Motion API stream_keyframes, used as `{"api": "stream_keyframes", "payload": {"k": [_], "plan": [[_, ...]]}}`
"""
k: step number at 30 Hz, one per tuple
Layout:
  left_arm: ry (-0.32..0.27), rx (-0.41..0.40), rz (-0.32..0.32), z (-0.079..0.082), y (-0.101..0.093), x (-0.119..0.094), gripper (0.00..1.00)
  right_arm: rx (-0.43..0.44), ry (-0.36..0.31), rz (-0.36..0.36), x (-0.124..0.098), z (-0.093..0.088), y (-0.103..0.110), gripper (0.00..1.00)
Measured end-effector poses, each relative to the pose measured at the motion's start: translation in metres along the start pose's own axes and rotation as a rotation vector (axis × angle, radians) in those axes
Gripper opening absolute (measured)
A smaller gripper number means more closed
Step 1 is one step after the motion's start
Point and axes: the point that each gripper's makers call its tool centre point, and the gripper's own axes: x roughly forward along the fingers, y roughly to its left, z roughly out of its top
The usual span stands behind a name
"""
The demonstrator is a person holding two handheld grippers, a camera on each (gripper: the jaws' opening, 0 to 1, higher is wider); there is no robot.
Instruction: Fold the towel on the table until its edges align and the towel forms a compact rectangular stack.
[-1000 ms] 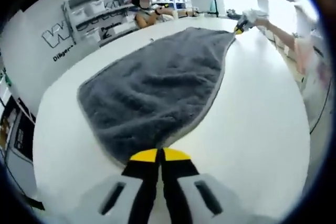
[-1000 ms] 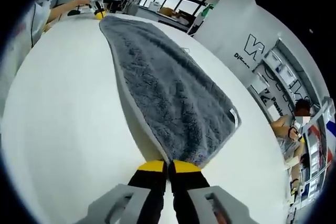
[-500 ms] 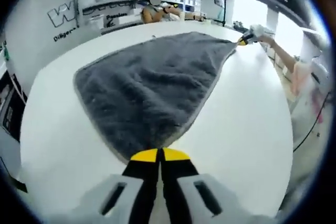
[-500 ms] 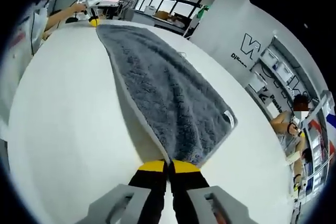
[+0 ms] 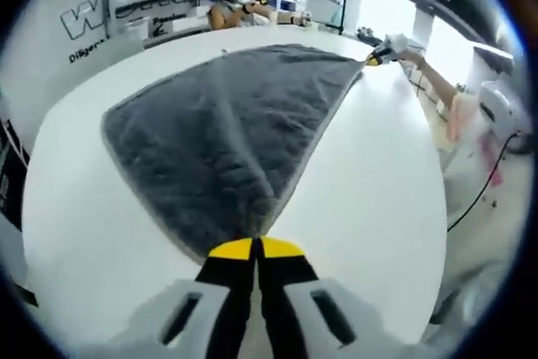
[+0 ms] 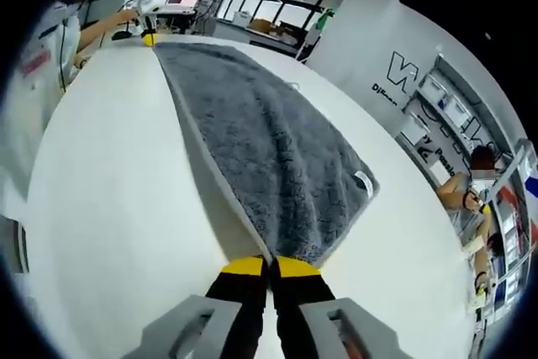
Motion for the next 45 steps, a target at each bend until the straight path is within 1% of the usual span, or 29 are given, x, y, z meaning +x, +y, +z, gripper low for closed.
{"api": "stream_keyframes", "payload": {"k": [2, 4, 7, 11, 12, 14, 18, 20, 27, 33, 37, 41, 45], "plan": [[0.017, 0.006, -0.015, -0.003, -0.006, -0.002, 0.02, -0.006, 0.01, 0.014, 0.0, -0.001, 0.003, 0.02], [0.024, 0.01, -0.015, -0.005, -0.009, -0.003, 0.02, -0.008, 0.014, 0.018, 0.002, -0.001, 0.003, 0.02], [0.026, 0.008, -0.023, -0.007, -0.011, -0.005, 0.02, -0.002, -0.001, 0.013, 0.003, 0.001, 0.001, 0.02], [0.014, -0.009, -0.042, -0.01, -0.017, -0.007, 0.02, 0.006, -0.014, 0.024, -0.003, -0.003, 0.001, 0.02], [0.017, -0.011, -0.056, -0.011, -0.02, -0.008, 0.02, 0.008, -0.019, 0.029, -0.005, -0.004, 0.001, 0.02], [0.026, -0.003, -0.057, -0.013, -0.024, -0.01, 0.02, 0.007, -0.025, 0.037, -0.008, -0.005, 0.004, 0.02], [0.041, 0.001, -0.058, -0.017, -0.028, -0.013, 0.02, -0.002, -0.05, 0.063, -0.018, -0.004, 0.018, 0.02], [0.048, 0.005, -0.06, -0.019, -0.031, -0.014, 0.02, -0.008, -0.05, 0.081, -0.024, -0.006, 0.028, 0.02], [0.064, 0.003, -0.088, -0.03, -0.043, -0.023, 0.02, -0.011, -0.048, 0.126, -0.039, -0.01, 0.052, 0.02], [0.088, 0.015, -0.11, -0.04, -0.057, -0.032, 0.02, -0.01, -0.047, 0.147, -0.05, -0.008, 0.061, 0.02], [0.106, 0.023, -0.114, -0.045, -0.063, -0.036, 0.02, -0.007, -0.052, 0.176, -0.059, -0.004, 0.07, 0.02], [0.117, 0.034, -0.112, -0.046, -0.065, -0.039, 0.02, 0.0, -0.077, 0.185, -0.068, 0.001, 0.073, 0.02], [0.103, 0.048, -0.111, -0.042, -0.068, -0.044, 0.02, 0.0, -0.089, 0.178, -0.075, 0.004, 0.071, 0.02]]}}
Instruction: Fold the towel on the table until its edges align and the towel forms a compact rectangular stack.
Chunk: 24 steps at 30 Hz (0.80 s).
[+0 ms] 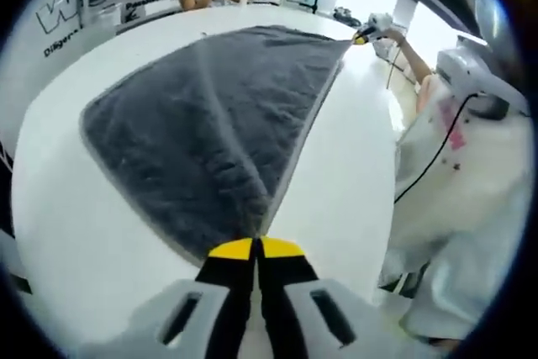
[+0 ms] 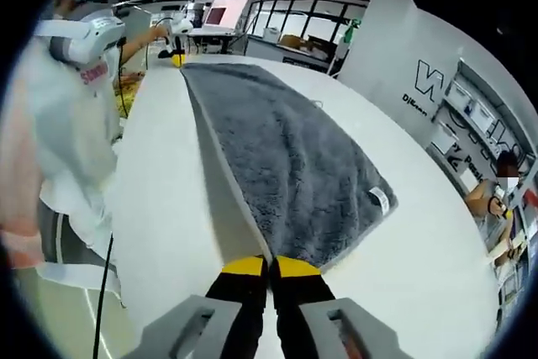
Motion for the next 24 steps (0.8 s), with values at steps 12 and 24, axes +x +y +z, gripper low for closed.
{"api": "stream_keyframes", "payload": {"k": [12, 24], "plan": [[-0.163, 0.057, 0.04, 0.034, 0.001, -0.029, 0.02, -0.021, -0.073, -0.052, -0.016, 0.023, -0.015, 0.02], [-0.253, 0.143, 0.176, 0.08, 0.04, -0.041, 0.02, -0.049, -0.117, -0.179, -0.021, 0.041, -0.064, 0.02]]}}
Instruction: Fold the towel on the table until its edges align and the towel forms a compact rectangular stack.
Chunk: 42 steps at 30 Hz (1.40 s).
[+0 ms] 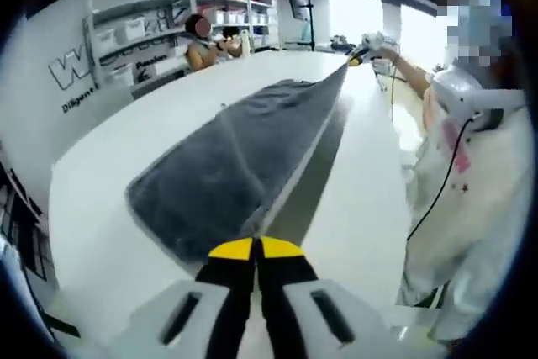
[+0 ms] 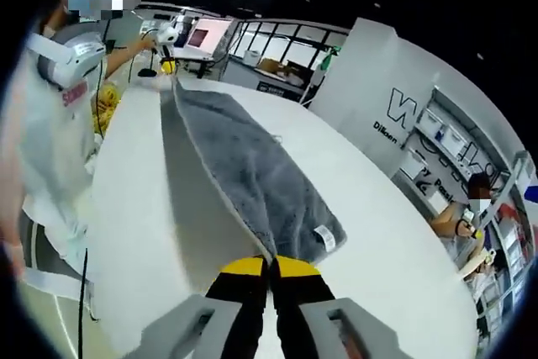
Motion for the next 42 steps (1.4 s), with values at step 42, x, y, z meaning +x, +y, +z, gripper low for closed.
{"api": "stream_keyframes", "payload": {"k": [42], "plan": [[-0.054, -0.054, 0.242, 0.068, 0.171, 0.078, 0.02, -0.059, 0.203, -0.234, 0.137, 0.0, -0.177, 0.02]]}}
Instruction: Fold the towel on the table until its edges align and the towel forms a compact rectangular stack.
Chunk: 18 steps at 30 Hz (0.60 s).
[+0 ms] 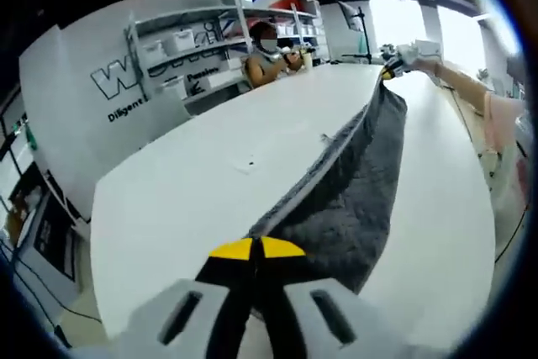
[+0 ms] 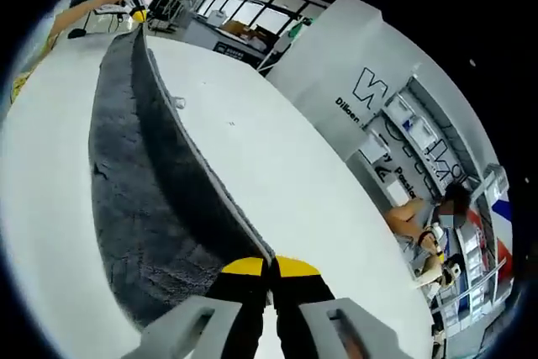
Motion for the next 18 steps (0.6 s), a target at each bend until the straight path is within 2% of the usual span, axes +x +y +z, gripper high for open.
{"api": "stream_keyframes", "payload": {"k": [7, 14, 18], "plan": [[0.01, -0.057, -0.013, -0.009, 0.013, 0.03, 0.02, -0.002, 0.082, -0.005, 0.03, -0.014, -0.001, 0.02], [0.045, -0.079, -0.015, -0.02, 0.018, 0.052, 0.02, 0.004, 0.114, -0.015, 0.047, -0.018, -0.003, 0.02], [0.059, -0.064, -0.007, -0.024, 0.018, 0.059, 0.02, 0.017, 0.125, -0.016, 0.055, -0.022, -0.002, 0.02]]}}
